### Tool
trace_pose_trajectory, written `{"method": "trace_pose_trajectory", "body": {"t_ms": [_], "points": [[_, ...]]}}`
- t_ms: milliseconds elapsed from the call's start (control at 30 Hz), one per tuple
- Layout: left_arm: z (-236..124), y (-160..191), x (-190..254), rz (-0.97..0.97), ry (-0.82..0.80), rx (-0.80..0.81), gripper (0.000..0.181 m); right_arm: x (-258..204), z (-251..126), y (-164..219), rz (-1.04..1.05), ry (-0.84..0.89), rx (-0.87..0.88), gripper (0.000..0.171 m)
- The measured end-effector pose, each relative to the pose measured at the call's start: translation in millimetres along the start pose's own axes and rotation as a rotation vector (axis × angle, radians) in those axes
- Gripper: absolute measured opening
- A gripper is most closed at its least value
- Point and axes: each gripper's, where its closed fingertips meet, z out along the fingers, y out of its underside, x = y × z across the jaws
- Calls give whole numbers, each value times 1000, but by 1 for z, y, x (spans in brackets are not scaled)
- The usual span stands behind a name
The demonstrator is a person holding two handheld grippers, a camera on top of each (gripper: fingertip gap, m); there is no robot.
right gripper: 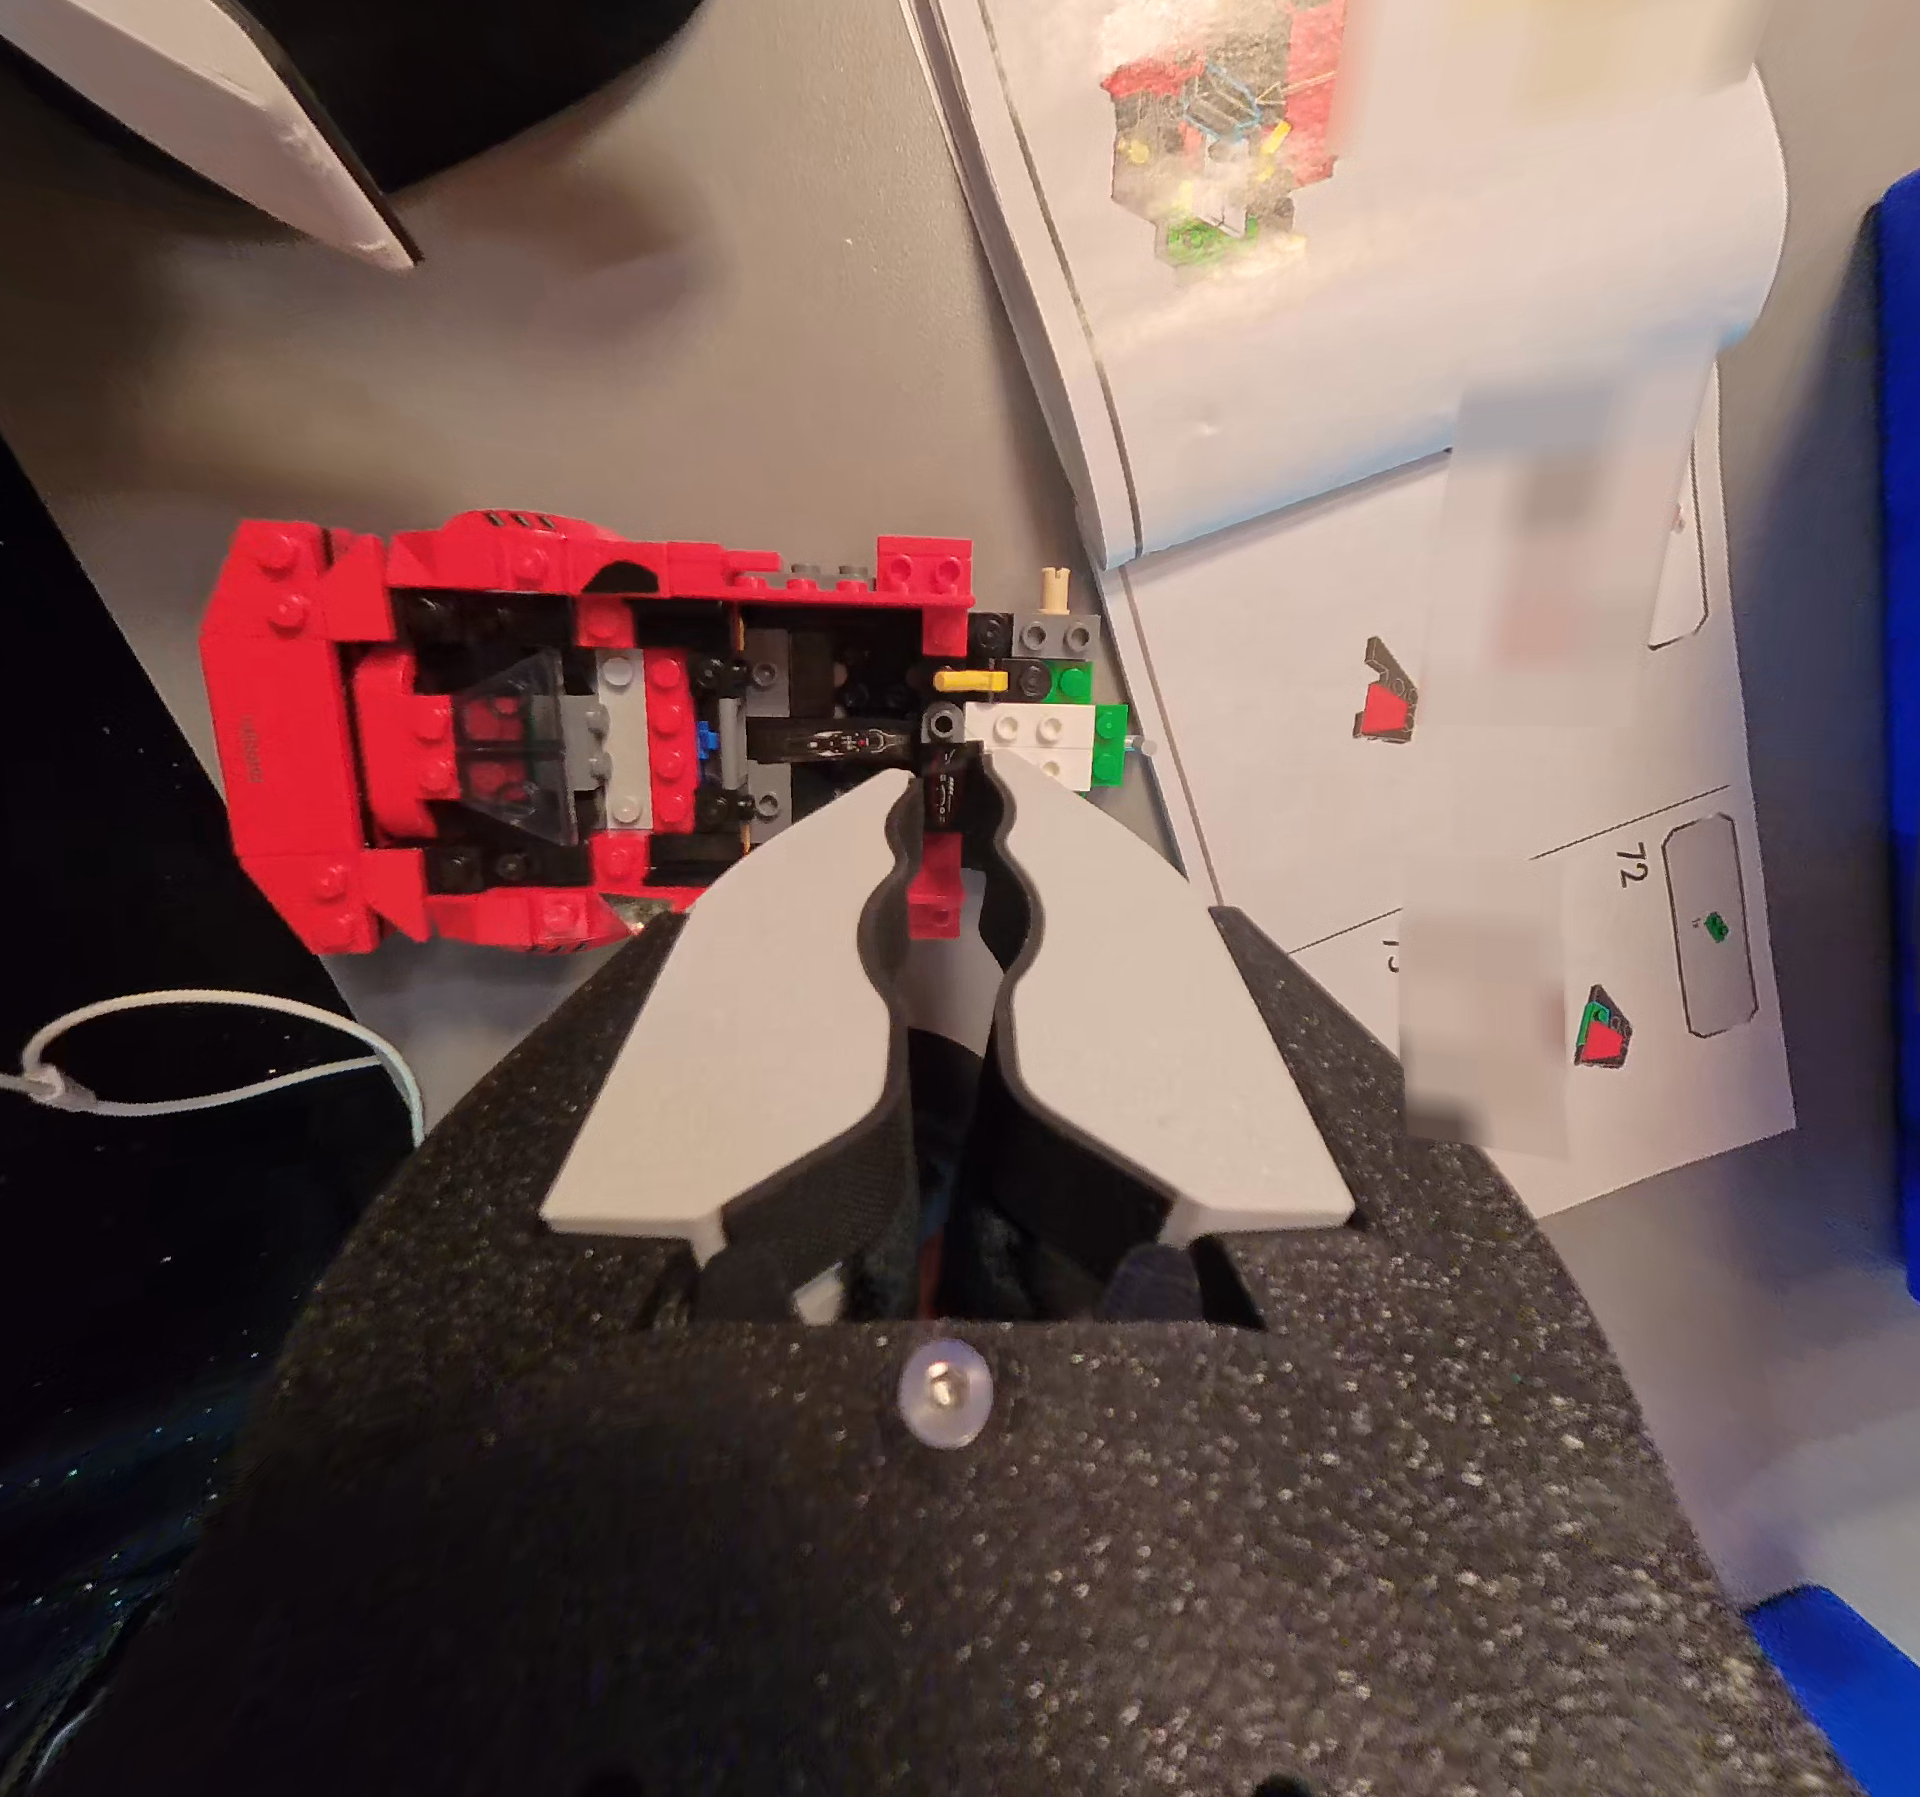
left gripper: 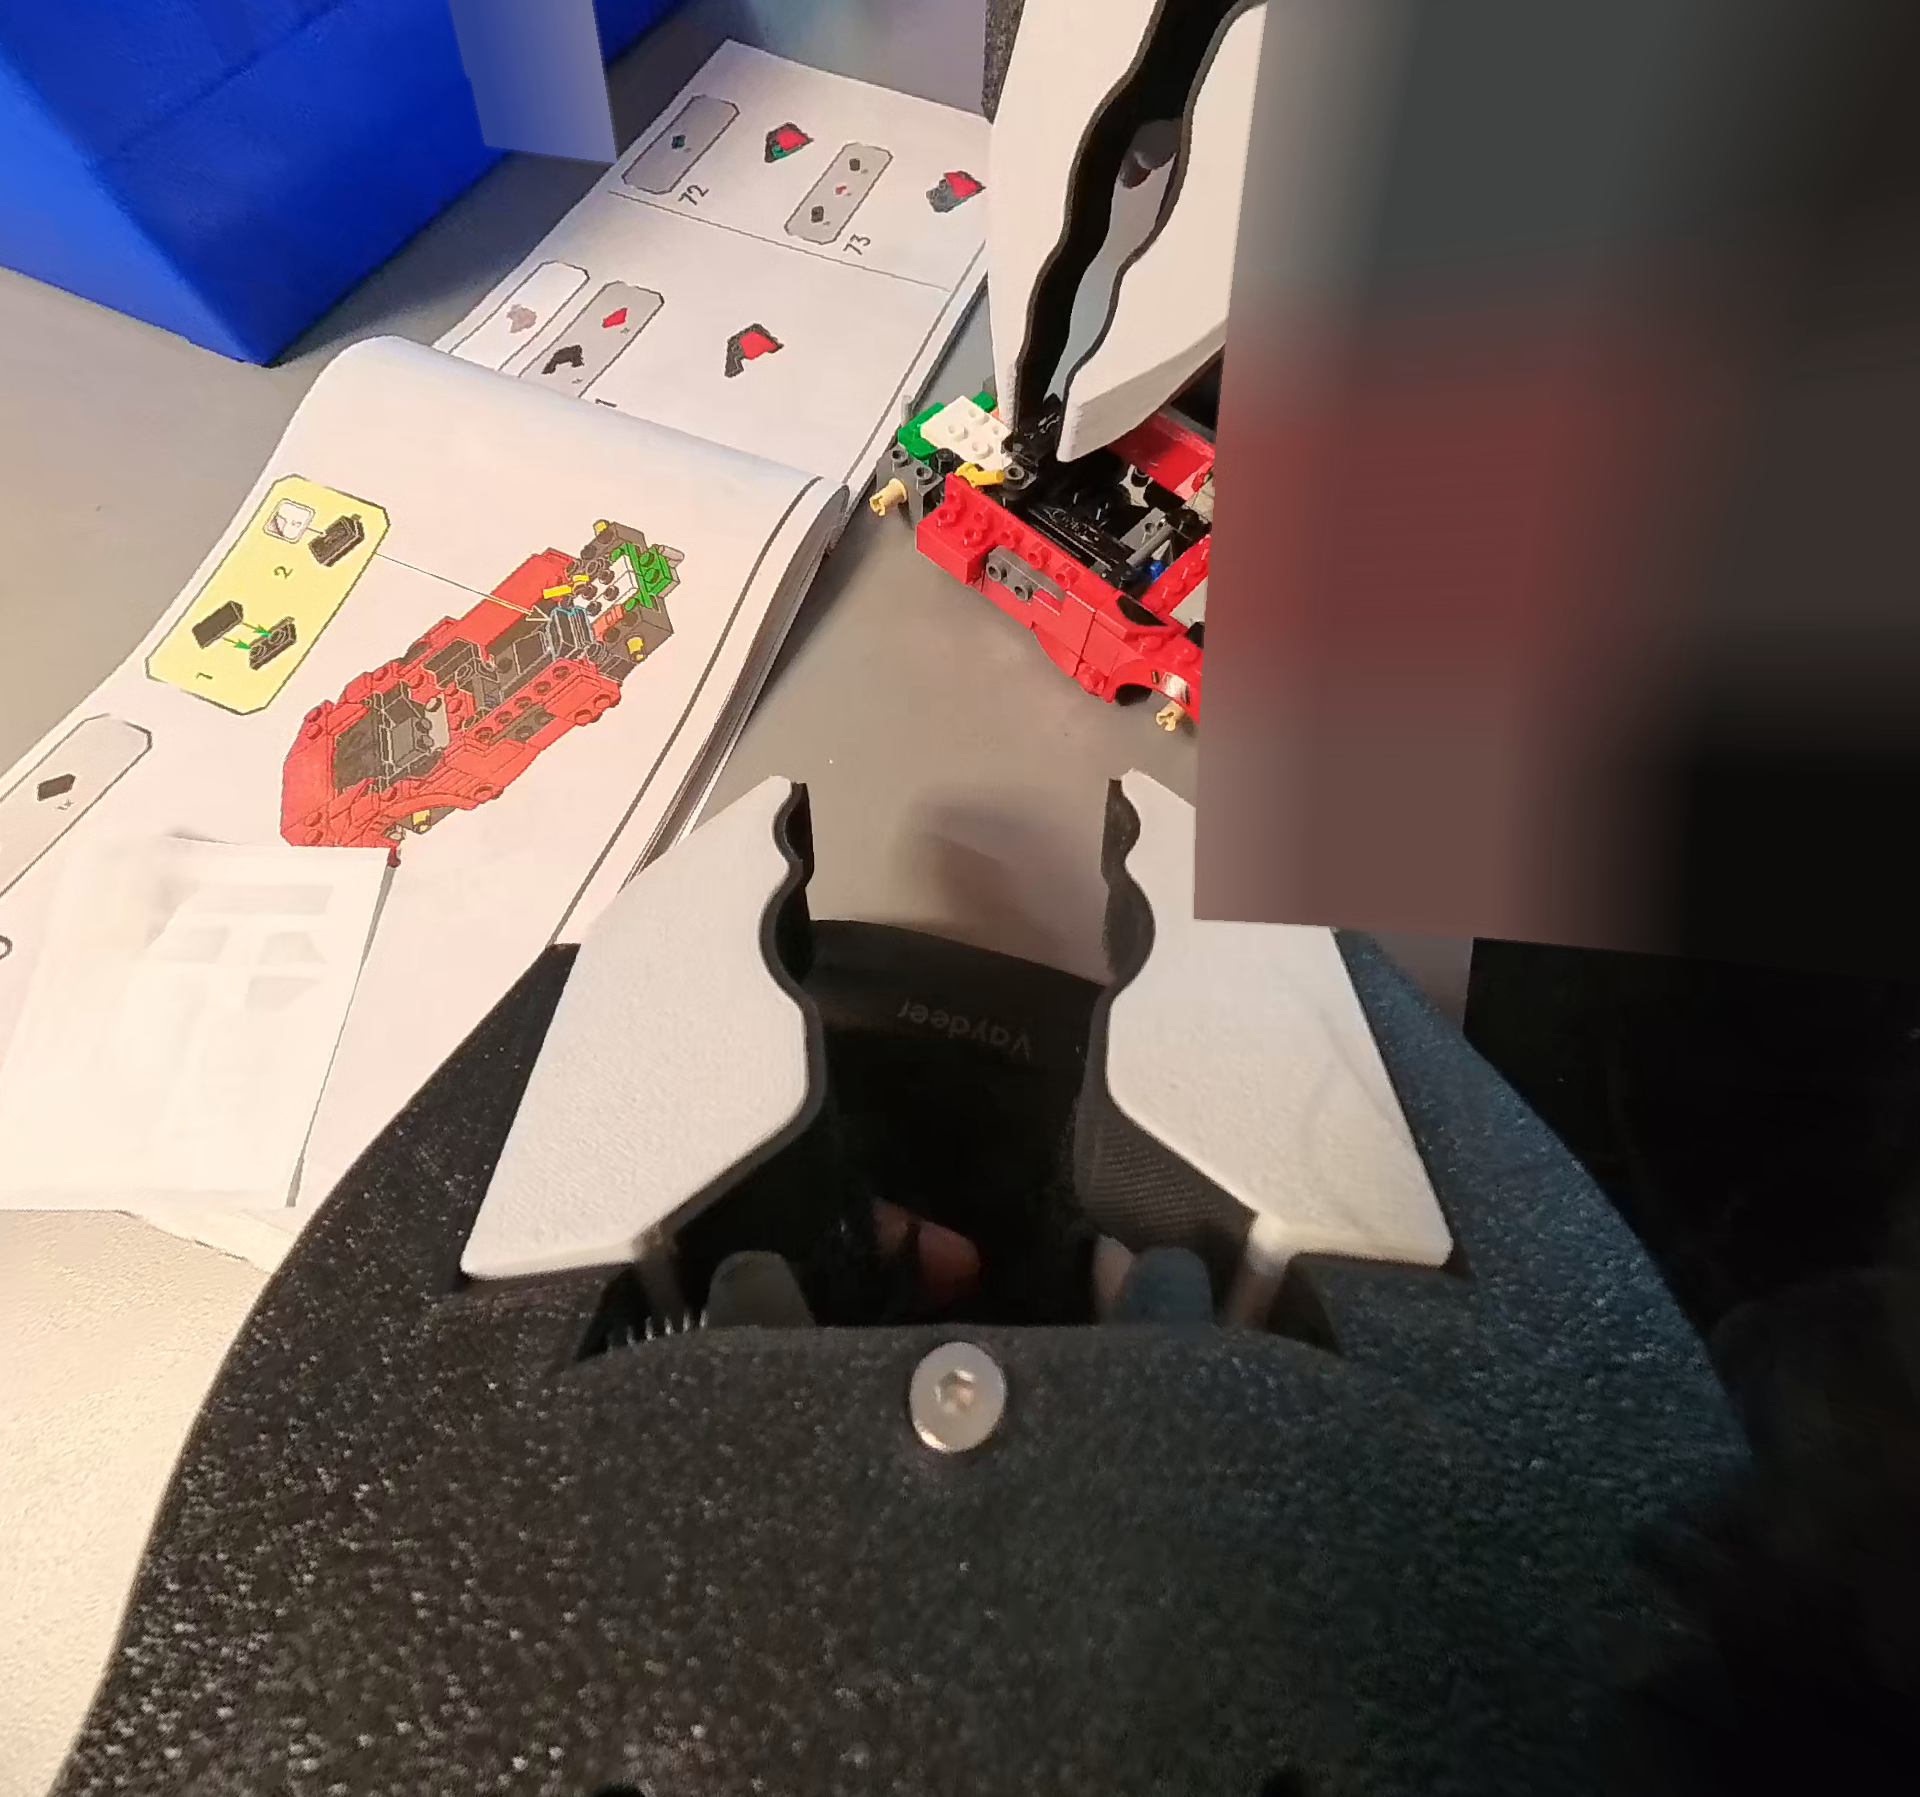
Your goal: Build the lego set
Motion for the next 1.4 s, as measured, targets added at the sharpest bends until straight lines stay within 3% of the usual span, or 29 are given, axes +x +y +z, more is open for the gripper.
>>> {"method": "trace_pose_trajectory", "body": {"t_ms": [900, 1400], "points": [[5, 5, 0, 15, -13, -48, 54, -5, 2, -2, 20, 135, 4, 8], [4, 4, -1, 31, -27, -39, 55, -2, 2, -2, 34, 100, 48, 14]]}}
